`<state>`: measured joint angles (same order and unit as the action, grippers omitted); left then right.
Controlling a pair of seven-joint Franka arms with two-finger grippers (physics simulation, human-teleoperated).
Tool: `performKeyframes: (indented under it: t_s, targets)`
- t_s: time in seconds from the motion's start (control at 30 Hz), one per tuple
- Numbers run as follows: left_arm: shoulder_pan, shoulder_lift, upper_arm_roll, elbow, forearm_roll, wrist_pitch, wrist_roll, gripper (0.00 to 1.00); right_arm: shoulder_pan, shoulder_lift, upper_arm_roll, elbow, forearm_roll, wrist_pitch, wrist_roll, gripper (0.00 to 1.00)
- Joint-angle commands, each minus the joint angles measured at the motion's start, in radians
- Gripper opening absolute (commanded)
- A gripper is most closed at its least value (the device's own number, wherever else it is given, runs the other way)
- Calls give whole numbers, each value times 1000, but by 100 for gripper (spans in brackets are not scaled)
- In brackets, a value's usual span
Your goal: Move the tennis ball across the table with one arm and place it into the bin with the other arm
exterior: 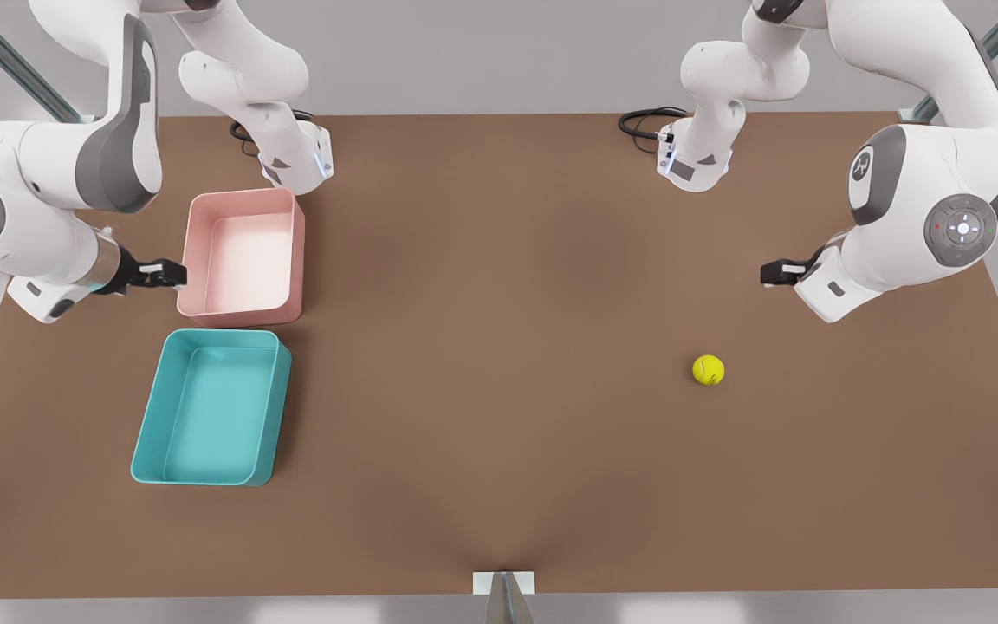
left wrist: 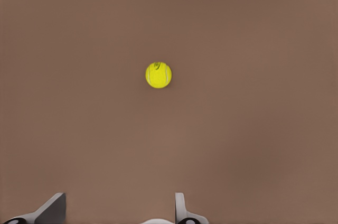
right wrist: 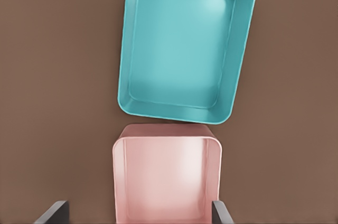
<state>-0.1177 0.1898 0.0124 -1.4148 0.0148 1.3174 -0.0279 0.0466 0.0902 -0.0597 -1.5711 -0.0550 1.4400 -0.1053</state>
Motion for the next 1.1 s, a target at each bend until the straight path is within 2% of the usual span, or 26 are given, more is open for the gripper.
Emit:
performKeyframes:
  t_s: [0.0, 0.03, 0.07, 0.1, 0.13, 0.17, 0.23, 0.33, 0.4, 0.43, 0.5, 1.07]
  targets:
    - [0, -1, 0, 0, 1, 13, 17, 100, -1, 2, 0, 3, 1, -6, 56, 100]
    - [0, -1, 1, 0, 1, -3, 19, 100, -2, 2, 0, 5, 4, -6, 56, 100]
    - [9, 16, 3, -4, 2, 5, 118, 84, -5, 3, -3, 5, 6, 11, 44, 100]
    - [26, 48, 3, -9, 2, 57, 207, 47, -7, 2, -3, 3, 6, 17, 39, 100]
    - [35, 82, 3, -21, 4, 141, 241, 22, -2, 2, -2, 8, 6, 29, 39, 100]
    - [43, 114, 5, -82, 2, 319, 454, 21, -1, 0, 0, 8, 10, 56, 39, 100]
    - [66, 200, 5, -107, -12, 506, 893, 23, -5, -3, -5, 19, 52, 65, 38, 100]
    - [72, 258, 5, -234, -32, 680, 1491, 21, -4, -3, -5, -9, 41, 97, 38, 100]
    - [101, 267, 8, -354, -36, 807, 1792, 21, -2, -33, -5, -55, 41, 118, 38, 100]
    - [115, 247, 6, -489, -38, 953, 1850, 21, -7, -64, -5, -89, 38, 134, 38, 100]
    - [130, 254, 12, -492, -36, 938, 2066, 21, -7, -63, -3, -89, 38, 134, 38, 100]
    - [135, 333, 14, -587, -33, 1004, 1932, 21, -5, -52, -3, -89, 40, 131, 36, 100]
